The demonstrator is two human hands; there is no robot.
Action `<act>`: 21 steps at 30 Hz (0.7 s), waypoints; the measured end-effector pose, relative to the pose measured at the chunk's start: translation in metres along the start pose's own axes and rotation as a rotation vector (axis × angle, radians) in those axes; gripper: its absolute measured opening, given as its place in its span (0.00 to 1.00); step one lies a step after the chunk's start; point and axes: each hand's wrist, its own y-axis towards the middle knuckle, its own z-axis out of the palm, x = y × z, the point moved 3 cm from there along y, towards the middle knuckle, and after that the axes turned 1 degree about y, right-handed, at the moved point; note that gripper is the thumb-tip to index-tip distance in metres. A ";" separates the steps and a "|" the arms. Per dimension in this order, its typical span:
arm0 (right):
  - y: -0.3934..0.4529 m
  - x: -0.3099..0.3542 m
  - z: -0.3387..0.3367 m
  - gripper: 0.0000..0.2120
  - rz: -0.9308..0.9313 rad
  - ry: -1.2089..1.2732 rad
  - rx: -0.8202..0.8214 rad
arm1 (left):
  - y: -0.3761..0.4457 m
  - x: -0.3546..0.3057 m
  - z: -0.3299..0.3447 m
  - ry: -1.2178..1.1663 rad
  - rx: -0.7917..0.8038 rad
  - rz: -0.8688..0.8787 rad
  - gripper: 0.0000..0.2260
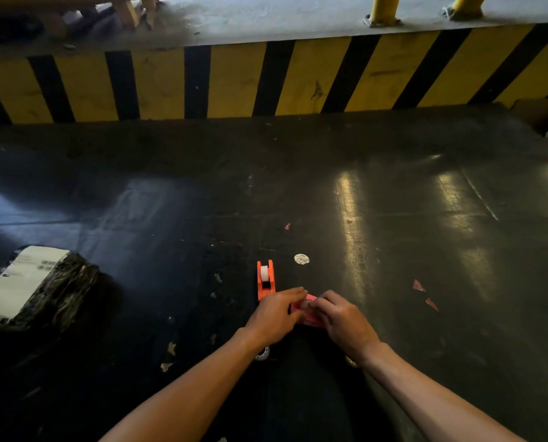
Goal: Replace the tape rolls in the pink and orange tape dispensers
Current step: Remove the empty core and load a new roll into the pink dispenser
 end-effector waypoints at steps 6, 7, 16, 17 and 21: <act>0.004 0.001 -0.002 0.13 -0.006 -0.025 0.039 | 0.003 -0.002 -0.003 0.024 -0.006 0.006 0.19; 0.004 0.001 -0.002 0.16 0.009 0.002 0.027 | 0.004 -0.003 -0.003 0.032 -0.011 0.010 0.18; -0.001 0.013 0.006 0.06 0.315 0.127 -0.119 | 0.005 -0.005 -0.006 0.035 0.018 0.020 0.16; 0.001 0.015 0.006 0.06 0.377 0.172 -0.130 | 0.005 -0.005 -0.006 0.037 0.024 0.020 0.16; 0.006 0.010 0.009 0.06 0.619 0.413 -0.140 | 0.006 -0.006 -0.008 0.060 0.043 0.012 0.16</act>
